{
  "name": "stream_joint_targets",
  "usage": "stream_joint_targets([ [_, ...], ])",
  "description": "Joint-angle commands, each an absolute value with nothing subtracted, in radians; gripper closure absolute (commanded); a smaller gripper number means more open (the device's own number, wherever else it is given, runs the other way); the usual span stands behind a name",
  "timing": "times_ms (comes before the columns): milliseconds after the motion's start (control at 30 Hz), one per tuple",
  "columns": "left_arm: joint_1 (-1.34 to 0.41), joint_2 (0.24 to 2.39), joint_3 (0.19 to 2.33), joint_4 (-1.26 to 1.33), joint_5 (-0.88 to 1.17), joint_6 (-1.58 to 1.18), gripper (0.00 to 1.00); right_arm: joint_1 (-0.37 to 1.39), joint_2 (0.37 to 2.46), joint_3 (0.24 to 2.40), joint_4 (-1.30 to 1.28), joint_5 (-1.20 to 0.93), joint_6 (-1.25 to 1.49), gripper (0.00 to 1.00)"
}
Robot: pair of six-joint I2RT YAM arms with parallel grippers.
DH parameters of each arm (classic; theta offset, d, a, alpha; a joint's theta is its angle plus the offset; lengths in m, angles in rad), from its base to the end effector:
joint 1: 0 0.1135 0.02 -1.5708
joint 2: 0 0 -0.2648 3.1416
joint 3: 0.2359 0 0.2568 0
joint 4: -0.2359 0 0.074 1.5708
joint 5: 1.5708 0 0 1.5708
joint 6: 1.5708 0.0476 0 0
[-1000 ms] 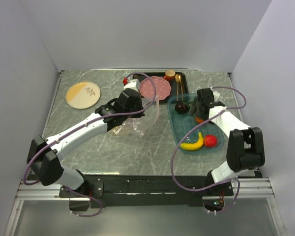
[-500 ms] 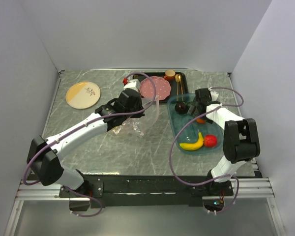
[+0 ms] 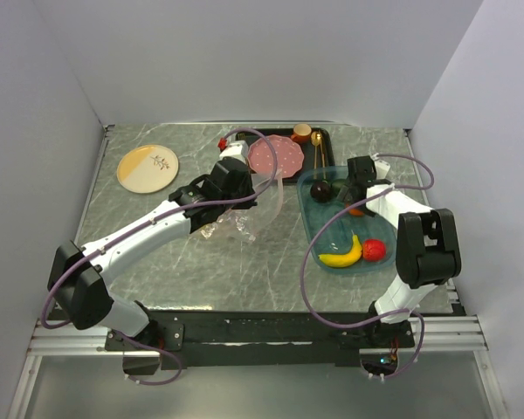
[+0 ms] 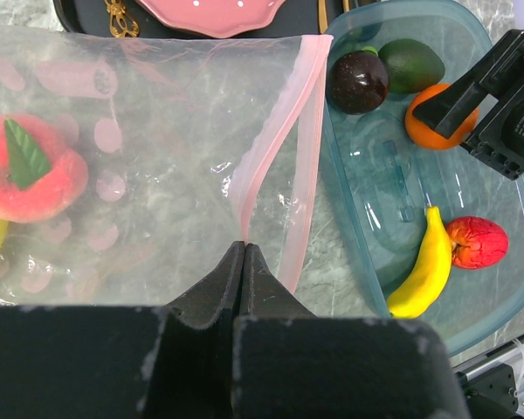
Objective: Place the food in the zip-top bag and seal the zipper
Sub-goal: Pick up the fake fruit from the bin, then place the fake fruit in the zipper food storage bag.
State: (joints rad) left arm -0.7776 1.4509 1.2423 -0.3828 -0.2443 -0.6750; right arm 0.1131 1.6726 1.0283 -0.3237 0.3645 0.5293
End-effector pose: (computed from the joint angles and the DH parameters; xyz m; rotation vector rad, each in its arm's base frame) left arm 0.2538 -0.2337 0.3164 -0.0309 2.1995 -0.5755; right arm 0.3494 0.0226 0.1774 0.6446 2.3723 -0.1883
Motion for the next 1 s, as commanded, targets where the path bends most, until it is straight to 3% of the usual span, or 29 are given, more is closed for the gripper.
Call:
stream_joint_targets([
  [0,-0.776,1.440,1.261,-0.373,-0.262,-0.681,0.99,0.106,1.621,1.020,-0.284,0.334,0.534,0.44],
  [367,-0.776,1.447,1.273,-0.379,-0.261,-0.680,0.99,0.107,1.346,0.879,-0.324,0.161,0.540,0.46],
  [600,-0.775,1.465,1.287,-0.371,-0.262,-0.687,0.99,0.132,1.169,0.857,-0.284,-0.237,0.537,0.46],
  [733,-0.776,1.476,1.289,-0.357,-0.247,-0.690,0.99,0.187,1.183,0.883,-0.213,-0.454,0.571,0.46],
  [967,-0.776,1.471,1.287,-0.348,-0.239,-0.692,0.99,0.393,1.279,0.928,-0.057,-0.541,0.678,0.46],
])
